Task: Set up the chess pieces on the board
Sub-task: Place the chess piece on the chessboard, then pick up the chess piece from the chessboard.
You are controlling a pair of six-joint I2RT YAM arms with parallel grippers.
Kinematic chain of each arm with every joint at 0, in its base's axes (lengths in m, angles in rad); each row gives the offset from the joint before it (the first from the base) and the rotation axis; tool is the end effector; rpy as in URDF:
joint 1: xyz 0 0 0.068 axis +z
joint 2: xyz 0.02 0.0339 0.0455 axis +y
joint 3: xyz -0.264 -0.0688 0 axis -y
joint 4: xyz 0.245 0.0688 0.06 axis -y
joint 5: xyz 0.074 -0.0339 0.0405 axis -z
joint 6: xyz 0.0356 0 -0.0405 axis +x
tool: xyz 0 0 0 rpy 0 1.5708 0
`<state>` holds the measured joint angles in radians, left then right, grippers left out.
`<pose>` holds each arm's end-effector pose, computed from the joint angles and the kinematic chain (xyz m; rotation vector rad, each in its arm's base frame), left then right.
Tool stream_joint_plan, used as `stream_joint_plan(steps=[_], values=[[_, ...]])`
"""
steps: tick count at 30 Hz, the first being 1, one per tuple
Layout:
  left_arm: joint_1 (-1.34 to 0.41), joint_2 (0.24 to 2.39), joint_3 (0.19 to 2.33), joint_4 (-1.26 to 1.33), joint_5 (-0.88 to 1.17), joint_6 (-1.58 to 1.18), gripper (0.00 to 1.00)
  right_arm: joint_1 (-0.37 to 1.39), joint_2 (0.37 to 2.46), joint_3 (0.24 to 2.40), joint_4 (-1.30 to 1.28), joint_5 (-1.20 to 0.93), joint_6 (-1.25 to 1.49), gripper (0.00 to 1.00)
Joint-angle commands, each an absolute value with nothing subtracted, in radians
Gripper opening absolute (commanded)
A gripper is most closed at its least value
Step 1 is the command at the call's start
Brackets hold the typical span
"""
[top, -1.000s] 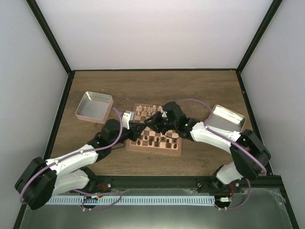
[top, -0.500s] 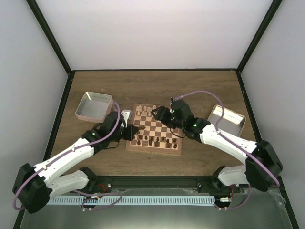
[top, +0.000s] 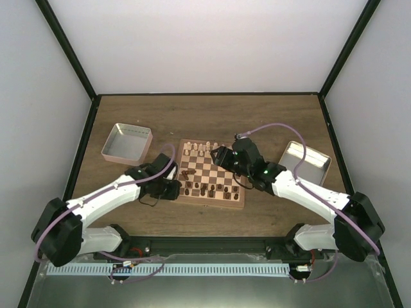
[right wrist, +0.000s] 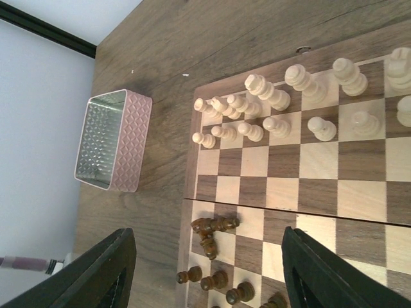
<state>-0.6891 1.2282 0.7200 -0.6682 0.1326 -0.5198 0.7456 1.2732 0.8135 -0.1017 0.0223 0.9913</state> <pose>0.1641 -0.1413 0.1945 0.2789 2.8394 -0.4798 0.2074 0.1904 0.2526 0.2960 2.2816 0.9536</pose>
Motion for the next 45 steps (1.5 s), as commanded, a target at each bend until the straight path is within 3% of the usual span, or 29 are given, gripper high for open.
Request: stream_joint_plan(steps=[1, 16, 23, 32, 38, 45], values=[[-0.683, 1.280, 0.770, -0.666, 0.124, -0.509, 0.07, 0.738, 1.237, 0.797, -0.098, 0.060, 0.971, 0.64], [-0.681, 1.385, 0.792, -0.618, 0.106, -0.512, 0.12, 0.736, 1.235, 0.784, -0.089, 0.066, 0.961, 0.64], [-0.681, 1.364, 0.797, -0.641, 0.105, -0.509, 0.29, 0.737, 1.242, 0.785, -0.079, 0.041, 0.946, 0.64], [-0.681, 1.242, 0.833, -0.695, 0.010, -0.538, 0.34, 0.737, 1.363, 0.860, -0.095, -0.072, 0.787, 0.63], [-0.681, 1.099, 0.766, -0.493, -0.097, -0.626, 0.50, 0.753, 1.509, 0.927, -0.095, -0.144, 0.722, 0.55], [-0.676, 1.255, 0.819, -0.377, -0.119, -0.552, 0.54, 0.756, 1.549, 0.920, -0.102, -0.063, 0.796, 0.53]])
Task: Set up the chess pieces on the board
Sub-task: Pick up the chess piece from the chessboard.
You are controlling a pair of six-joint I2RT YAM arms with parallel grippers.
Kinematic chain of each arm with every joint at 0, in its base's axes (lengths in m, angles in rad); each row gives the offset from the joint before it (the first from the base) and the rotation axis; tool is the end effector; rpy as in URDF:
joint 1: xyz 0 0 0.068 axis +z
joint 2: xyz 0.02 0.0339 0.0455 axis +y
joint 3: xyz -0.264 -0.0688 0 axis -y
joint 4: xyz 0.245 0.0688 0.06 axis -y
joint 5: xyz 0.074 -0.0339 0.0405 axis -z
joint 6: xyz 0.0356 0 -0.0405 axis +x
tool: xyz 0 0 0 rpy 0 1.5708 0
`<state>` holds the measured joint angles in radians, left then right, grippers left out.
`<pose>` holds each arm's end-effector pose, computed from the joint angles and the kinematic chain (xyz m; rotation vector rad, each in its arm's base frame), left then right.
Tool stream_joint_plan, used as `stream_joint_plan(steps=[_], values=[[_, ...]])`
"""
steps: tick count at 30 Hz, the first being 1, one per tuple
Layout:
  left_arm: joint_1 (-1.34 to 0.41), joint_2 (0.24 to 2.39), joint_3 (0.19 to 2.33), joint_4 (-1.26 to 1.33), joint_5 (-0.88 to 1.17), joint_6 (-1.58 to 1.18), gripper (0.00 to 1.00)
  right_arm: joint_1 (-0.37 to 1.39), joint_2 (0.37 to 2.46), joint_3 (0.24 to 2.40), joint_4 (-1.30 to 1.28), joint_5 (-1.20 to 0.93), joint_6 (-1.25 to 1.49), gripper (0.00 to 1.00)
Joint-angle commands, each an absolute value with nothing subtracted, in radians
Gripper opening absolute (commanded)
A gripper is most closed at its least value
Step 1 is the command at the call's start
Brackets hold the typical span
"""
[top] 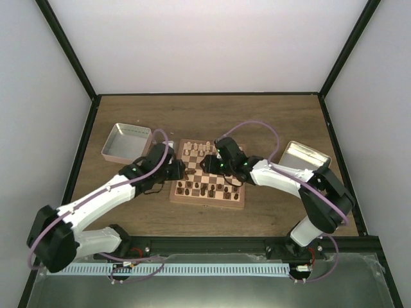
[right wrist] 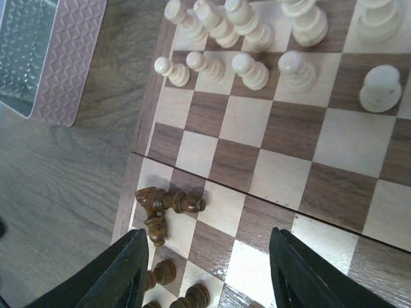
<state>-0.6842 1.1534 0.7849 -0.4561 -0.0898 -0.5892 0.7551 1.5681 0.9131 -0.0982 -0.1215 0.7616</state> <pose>0.1860 -0.1476 0.2422 0.0732 2.4472 -0.4812 0.2373 0.2292 0.2011 -0.0576 2.4943 0.8532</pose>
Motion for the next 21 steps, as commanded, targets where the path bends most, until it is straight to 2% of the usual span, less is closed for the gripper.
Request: stream_joint_plan(steps=[1, 11, 21], values=[[-0.673, 1.290, 0.831, -0.377, -0.113, -0.546, 0.52, 0.753, 1.536, 0.905, -0.103, -0.043, 0.815, 0.54], [-0.651, 1.480, 0.875, -0.364, -0.001, -0.519, 0.26, 0.728, 1.425, 0.821, -0.082, 0.023, 0.854, 0.54], [-0.624, 1.556, 0.886, -0.375, 0.055, -0.508, 0.27, 0.729, 1.419, 0.825, -0.091, 0.026, 0.853, 0.55]])
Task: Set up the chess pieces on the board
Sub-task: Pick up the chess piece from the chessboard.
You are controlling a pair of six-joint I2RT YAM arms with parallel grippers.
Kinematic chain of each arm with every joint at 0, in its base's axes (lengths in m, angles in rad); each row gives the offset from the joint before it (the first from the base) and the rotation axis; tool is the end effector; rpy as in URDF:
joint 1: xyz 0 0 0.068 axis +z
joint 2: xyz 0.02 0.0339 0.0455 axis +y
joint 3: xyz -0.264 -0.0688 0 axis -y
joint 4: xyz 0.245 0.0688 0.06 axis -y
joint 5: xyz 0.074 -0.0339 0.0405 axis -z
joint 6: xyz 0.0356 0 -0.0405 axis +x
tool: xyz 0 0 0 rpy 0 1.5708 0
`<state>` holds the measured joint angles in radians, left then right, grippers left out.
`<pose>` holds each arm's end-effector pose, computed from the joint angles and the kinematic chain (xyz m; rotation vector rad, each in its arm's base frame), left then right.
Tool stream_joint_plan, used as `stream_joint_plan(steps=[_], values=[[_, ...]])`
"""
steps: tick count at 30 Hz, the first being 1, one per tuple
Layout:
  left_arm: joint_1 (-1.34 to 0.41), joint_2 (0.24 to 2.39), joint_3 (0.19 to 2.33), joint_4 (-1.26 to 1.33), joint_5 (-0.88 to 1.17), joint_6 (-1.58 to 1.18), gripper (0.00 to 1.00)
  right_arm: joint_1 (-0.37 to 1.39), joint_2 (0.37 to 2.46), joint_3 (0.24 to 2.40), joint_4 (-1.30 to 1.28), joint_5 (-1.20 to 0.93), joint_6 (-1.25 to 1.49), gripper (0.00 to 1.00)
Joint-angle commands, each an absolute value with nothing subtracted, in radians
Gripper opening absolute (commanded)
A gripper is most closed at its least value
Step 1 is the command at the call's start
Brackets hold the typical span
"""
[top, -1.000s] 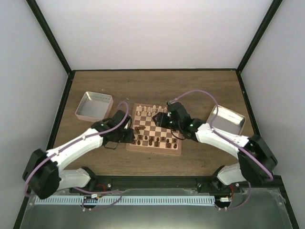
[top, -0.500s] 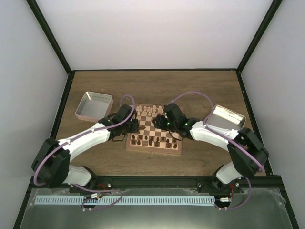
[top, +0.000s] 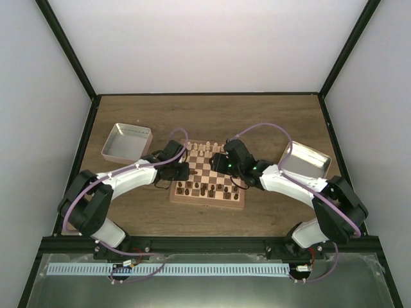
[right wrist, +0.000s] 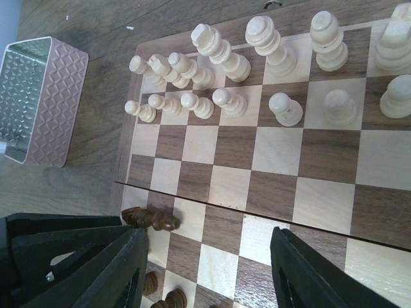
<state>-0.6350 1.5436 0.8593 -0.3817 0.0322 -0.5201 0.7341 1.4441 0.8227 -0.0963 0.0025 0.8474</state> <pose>0.2357 -0.1751 0.1731 0.1666 2.7003 -0.4174 0.2253 0.2031 0.2095 0.1388 2.4226 0.7818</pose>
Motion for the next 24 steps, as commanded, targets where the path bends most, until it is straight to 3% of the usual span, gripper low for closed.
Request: stream_joint_plan(steps=[1, 14, 24], values=[[-0.624, 1.559, 0.884, -0.376, 0.058, -0.503, 0.26, 0.729, 1.420, 0.825, -0.090, 0.024, 0.854, 0.55], [-0.623, 1.628, 0.899, -0.371, 0.039, -0.477, 0.19, 0.729, 1.425, 0.828, -0.084, 0.020, 0.853, 0.55], [-0.623, 1.566, 0.879, -0.337, -0.008, -0.465, 0.04, 0.729, 1.438, 0.831, -0.003, -0.114, 0.701, 0.56]])
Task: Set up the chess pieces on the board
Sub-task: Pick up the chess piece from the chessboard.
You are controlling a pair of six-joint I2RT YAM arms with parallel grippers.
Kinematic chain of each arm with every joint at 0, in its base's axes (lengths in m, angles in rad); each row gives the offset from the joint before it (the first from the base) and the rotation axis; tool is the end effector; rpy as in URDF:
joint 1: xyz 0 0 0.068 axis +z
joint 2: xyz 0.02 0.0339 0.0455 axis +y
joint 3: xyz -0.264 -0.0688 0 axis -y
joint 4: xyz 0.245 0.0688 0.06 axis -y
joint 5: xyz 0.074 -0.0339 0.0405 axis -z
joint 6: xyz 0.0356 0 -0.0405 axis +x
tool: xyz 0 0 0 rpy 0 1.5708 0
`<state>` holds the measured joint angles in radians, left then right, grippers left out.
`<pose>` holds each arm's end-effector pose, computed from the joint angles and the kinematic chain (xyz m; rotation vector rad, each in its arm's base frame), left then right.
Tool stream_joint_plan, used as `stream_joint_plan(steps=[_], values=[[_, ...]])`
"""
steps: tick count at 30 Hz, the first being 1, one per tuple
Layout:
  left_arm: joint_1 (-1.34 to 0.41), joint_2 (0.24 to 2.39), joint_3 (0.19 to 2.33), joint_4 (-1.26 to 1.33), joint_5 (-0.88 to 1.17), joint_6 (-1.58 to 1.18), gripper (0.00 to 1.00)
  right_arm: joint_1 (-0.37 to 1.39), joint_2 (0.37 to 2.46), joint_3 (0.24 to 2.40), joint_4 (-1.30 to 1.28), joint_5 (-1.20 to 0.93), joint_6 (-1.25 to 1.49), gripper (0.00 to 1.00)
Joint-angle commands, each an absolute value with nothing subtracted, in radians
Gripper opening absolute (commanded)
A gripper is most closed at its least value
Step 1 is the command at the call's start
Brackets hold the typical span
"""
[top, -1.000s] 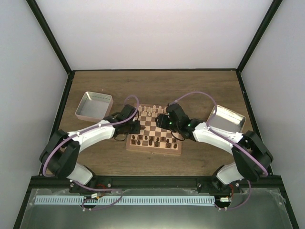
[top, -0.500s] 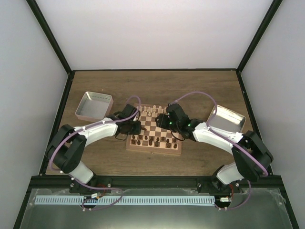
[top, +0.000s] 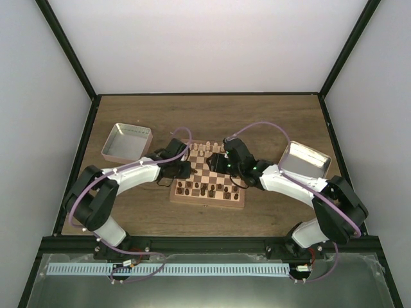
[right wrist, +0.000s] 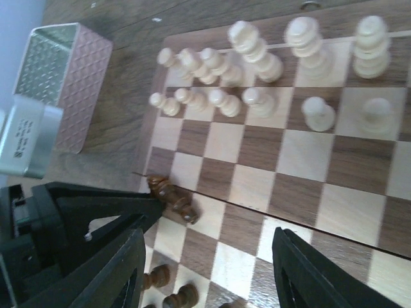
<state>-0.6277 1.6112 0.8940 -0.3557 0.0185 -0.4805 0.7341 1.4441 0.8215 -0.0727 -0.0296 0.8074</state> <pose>0.2482 -0.1809 0.1652 0.2050 2.6943 -0.3827 0.2256 0.2050 0.2111 0.0716 2.4092 0.8115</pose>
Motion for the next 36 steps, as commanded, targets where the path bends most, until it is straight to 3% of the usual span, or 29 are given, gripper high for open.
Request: stream_joint_plan(steps=[1, 13, 22, 36], values=[[-0.623, 1.550, 0.873, -0.327, -0.001, -0.466, 0.04, 0.728, 1.443, 0.831, 0.011, -0.142, 0.681, 0.56], [-0.623, 1.336, 0.806, -0.232, 0.086, -0.491, 0.04, 0.727, 1.396, 0.698, 0.300, -0.306, 0.785, 0.59], [-0.623, 1.254, 0.789, -0.207, 0.190, -0.449, 0.04, 0.727, 1.342, 0.643, 0.367, -0.295, 0.787, 0.60], [-0.623, 1.190, 0.910, -0.285, 0.449, -0.500, 0.04, 0.727, 1.202, 0.443, 0.704, -0.357, 0.332, 0.47]])
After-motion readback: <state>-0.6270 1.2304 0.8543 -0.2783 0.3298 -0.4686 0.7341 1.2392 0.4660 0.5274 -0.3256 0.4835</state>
